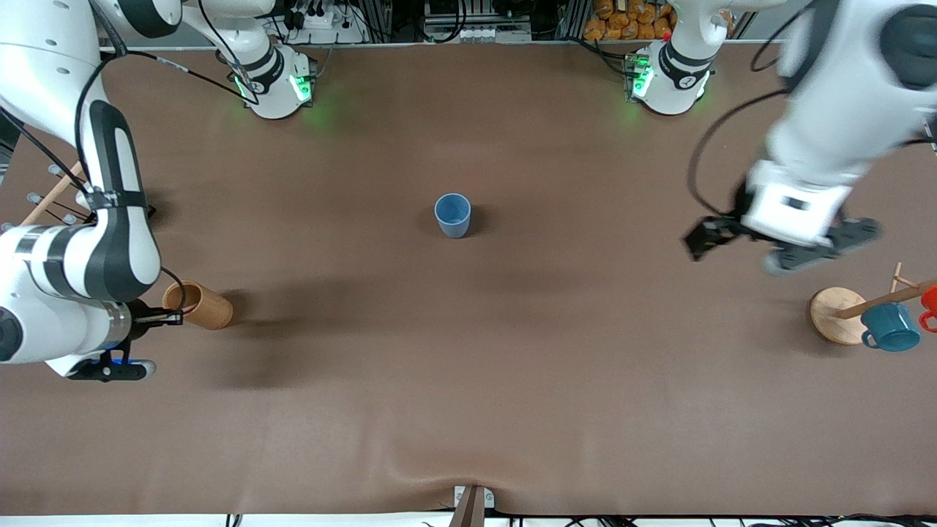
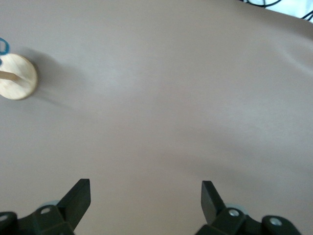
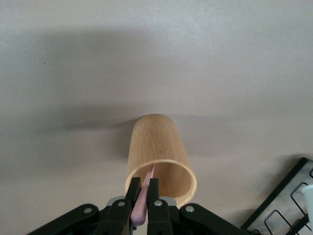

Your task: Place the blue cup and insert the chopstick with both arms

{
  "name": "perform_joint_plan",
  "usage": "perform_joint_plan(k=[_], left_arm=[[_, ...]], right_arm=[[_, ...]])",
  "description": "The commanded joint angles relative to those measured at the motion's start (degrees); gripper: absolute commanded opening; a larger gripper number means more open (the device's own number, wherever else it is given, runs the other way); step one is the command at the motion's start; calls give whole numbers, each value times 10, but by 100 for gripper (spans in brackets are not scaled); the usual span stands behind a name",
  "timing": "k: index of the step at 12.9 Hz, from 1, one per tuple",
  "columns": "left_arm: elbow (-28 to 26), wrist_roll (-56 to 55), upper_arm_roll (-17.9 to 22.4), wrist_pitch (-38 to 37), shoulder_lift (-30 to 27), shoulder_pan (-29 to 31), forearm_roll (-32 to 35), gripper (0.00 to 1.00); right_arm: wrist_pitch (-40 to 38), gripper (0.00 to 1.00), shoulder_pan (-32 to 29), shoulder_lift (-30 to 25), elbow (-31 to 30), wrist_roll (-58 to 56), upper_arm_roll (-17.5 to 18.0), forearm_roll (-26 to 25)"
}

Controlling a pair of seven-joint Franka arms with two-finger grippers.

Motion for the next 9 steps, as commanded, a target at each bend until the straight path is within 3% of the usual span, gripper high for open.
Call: perform_joint_plan(k=[1,3,5,9], left_arm=[[2,90,-11,-40,-24,45,-18,100],[-4,162,6,-44,-39,58,-28,100],[-26,214,57,-46,-63,34,-32,100],[-35,246,64,-58,-80,34,-34,100]], right_arm=[[-24,0,0,-64,-8,1,1,-5],[-27,0,0,-100,-8,-5,2,-3],[-33,0,6,-130,-8,-17,7,2],[-59,0,9,-158,-8,-89,20,49]])
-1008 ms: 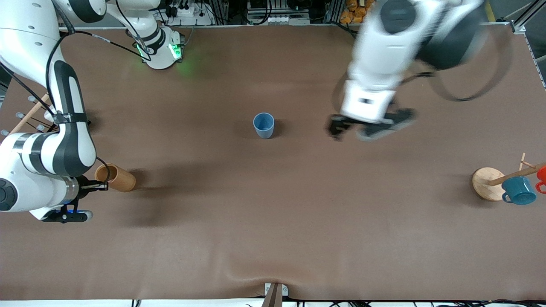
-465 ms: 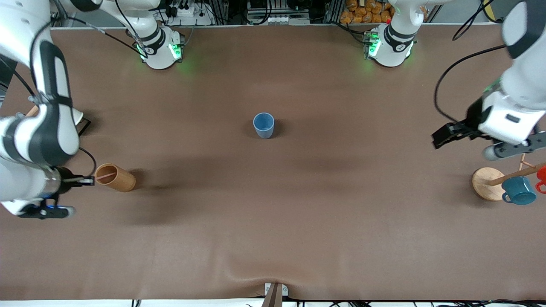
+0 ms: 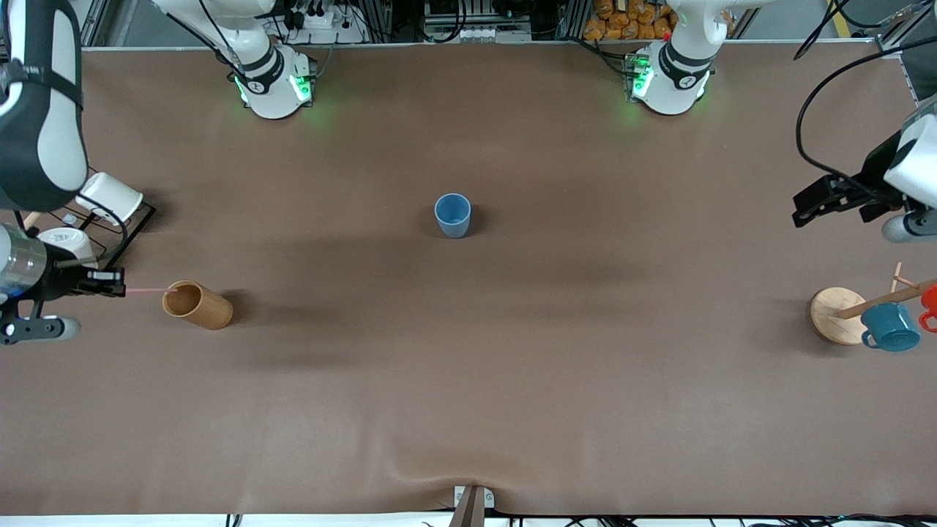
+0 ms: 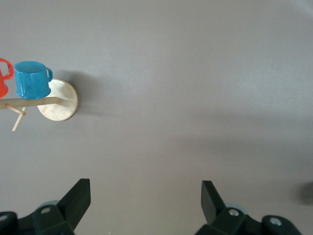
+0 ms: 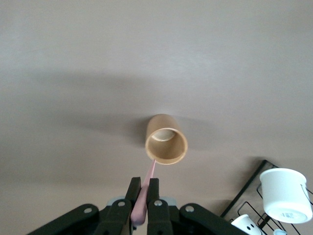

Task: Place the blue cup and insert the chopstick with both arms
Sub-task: 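Lift the pink chopstick out of the wooden cup with the right gripper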

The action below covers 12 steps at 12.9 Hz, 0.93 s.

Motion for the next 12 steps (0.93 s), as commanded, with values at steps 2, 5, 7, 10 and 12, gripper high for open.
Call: perform_joint_plan(k=[2,5,7,10,12], left_arm=[[-6,12,1,-4,-12,-8,-13,100],[-8,14,0,-5,-13,-5,-13,100],[-8,14,1,-5,-13,-5,-13,100],[-8,15,1,-5,-14,-4,-13,100],[-8,15,1,-5,-16,-3,-13,100]], right_arm=[[-5,0,18,-18,-14,-17,16,35],[-13,0,61,-21,-13,-17,19,35],[-25,0,92,-27,-13,-15,25,36],[-18,0,156,-26,-14,-4,33,79],[14,0,216,-23,-14,12,33,83]])
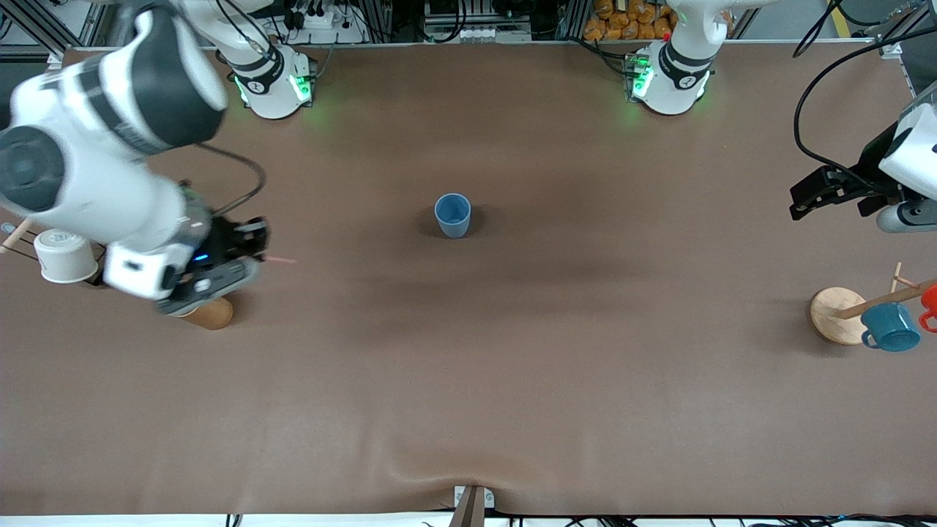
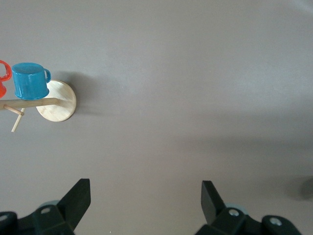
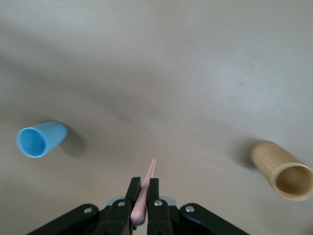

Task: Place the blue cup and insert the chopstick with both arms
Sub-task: 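Lift the pink chopstick out of the wooden cup with the right gripper, then carry the chopstick over the blue cup and lower it inside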

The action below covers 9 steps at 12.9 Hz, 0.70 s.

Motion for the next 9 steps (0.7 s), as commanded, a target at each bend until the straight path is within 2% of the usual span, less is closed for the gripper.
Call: perform_joint_plan(k=[1,3,5,7,9], left_arm=[[-6,13,2,-7,-14,4,-14,100],[-4,13,2,-11,-13,4,-14,100],[-4,13,2,-12,-14,4,-15,100],[-3,13,1,-12,-14,4,-17,100],[-3,13,1,-13,-15,4,-18,100]], right_arm=[[45,0,84,-10,-14,45,-5,8],[102,0,168,-5,-19,111,-6,-1],[149,0,226,-2,-58,178,-6,-39],[167,0,259,-4,-98,231,-6,-51],[163,0,265,-4,-106,241,-6,-51]])
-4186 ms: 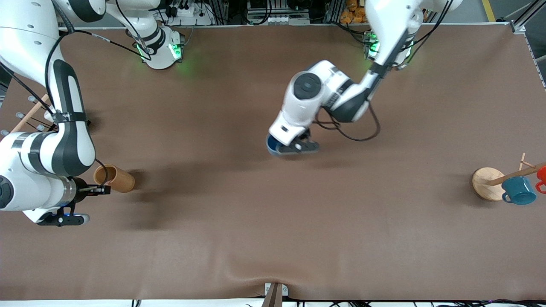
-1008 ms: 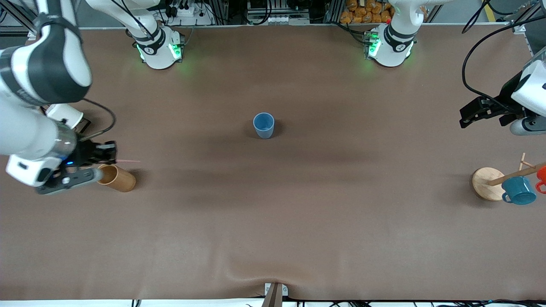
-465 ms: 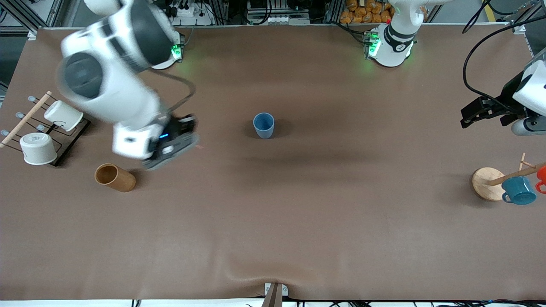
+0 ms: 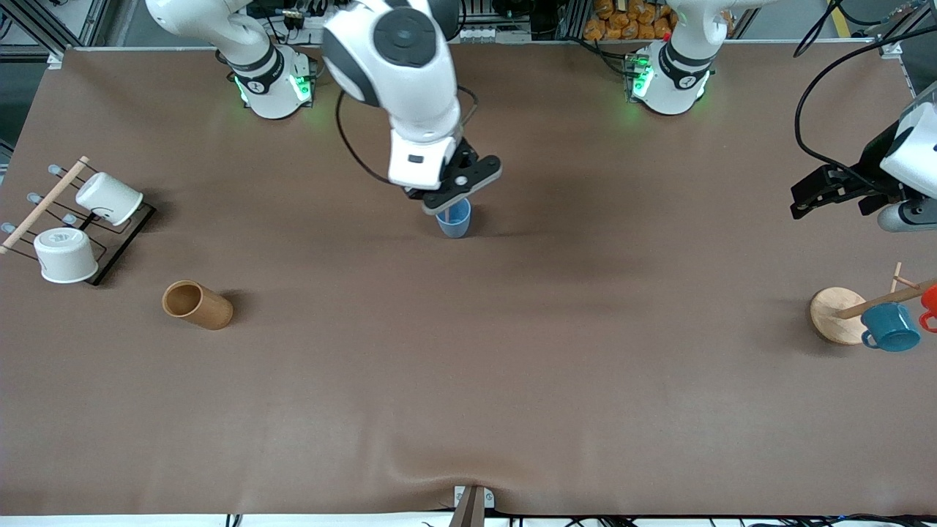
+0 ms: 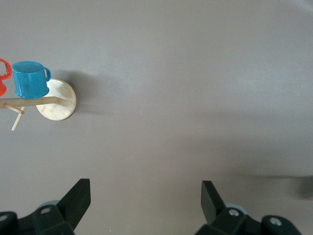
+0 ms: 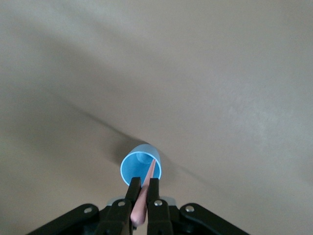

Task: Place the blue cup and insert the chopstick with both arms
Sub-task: 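Carry the chopstick over the blue cup and lower it inside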

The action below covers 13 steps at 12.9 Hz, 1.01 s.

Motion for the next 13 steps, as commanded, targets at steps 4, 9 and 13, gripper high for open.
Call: perform_joint_plan(k=[4,9,13], left_arm=[[-4,12,2,-10,-13,3,-17,100],[-4,12,3,-18,-13,3,-17,100],[-4,13,2,-18,-12,3,-17,100]], right_arm=[[5,0,18,-11,-46,29,-7,-3],[8,0,37,-4,-46,36,-6,3],[38,0,47,18,-46,52,-7,2]])
